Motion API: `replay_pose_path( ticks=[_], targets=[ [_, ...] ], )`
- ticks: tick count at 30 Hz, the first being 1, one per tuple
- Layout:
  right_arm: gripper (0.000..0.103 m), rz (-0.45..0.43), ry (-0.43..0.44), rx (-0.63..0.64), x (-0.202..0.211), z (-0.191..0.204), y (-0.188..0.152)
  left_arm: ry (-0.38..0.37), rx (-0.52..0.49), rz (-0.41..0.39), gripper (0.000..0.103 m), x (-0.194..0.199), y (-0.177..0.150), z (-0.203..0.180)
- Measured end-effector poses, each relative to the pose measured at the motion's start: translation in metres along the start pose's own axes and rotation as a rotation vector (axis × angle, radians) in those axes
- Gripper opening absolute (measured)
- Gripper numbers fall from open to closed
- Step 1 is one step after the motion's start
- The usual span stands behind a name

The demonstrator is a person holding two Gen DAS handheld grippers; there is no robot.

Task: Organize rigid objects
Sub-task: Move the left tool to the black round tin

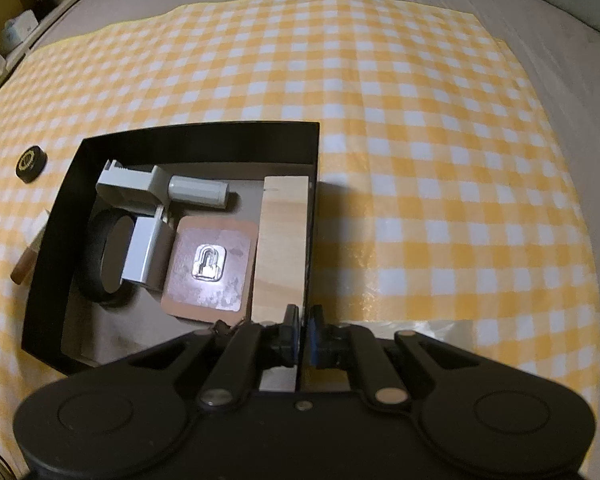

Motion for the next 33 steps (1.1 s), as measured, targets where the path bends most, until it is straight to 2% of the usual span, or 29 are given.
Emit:
replay_pose_path(
  ticks=[6, 10, 18, 21, 25, 30, 33],
  targets=[
    [0.007, 0.005, -0.014, 0.012, -0.002, 0.003, 0.002, 0.114, -0.026, -0.019, 0.103, -0.008, 0.007, 0.035],
    [0.007, 0.012, -0.002, -0.001, -0.005, 0.002, 0.003, 0.153, -0.054, -0.026, 0.103, -0.014, 0.007, 0.061],
    [0.008, 0.024, -0.002, -0.014, -0.009, -0.002, 0.005, 0.267, -0.039, 0.004, 0.102, -0.033, 0.007, 0.108],
    [0.009, 0.024, -0.002, -0.011, -0.01, -0.001, 0.005, 0.306, -0.051, 0.025, 0.095, -0.042, 0.008, 0.118],
    [0.009, 0.024, -0.002, -0.005, -0.012, -0.003, 0.006, 0.303, 0.008, 0.063, 0.084, -0.055, 0.009, 0.132],
    [0.009, 0.019, 0.014, 0.004, -0.012, -0.001, 0.005, 0.321, 0.033, 0.086, 0.08, -0.069, 0.009, 0.142],
    [0.009, 0.019, 0.015, 0.005, -0.011, -0.001, 0.005, 0.338, 0.026, 0.1, 0.073, -0.075, 0.008, 0.146]
  ],
)
Point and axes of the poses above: each gripper's, at about its wrist camera, not at the fingertips, and x roughly against the way its jaws point, z to its left, y to its top, the point moved 2 cm from there along -x, roughly the way its jaws point, and after that the axes turned 9 degrees about -y, right-handed, at the moved point
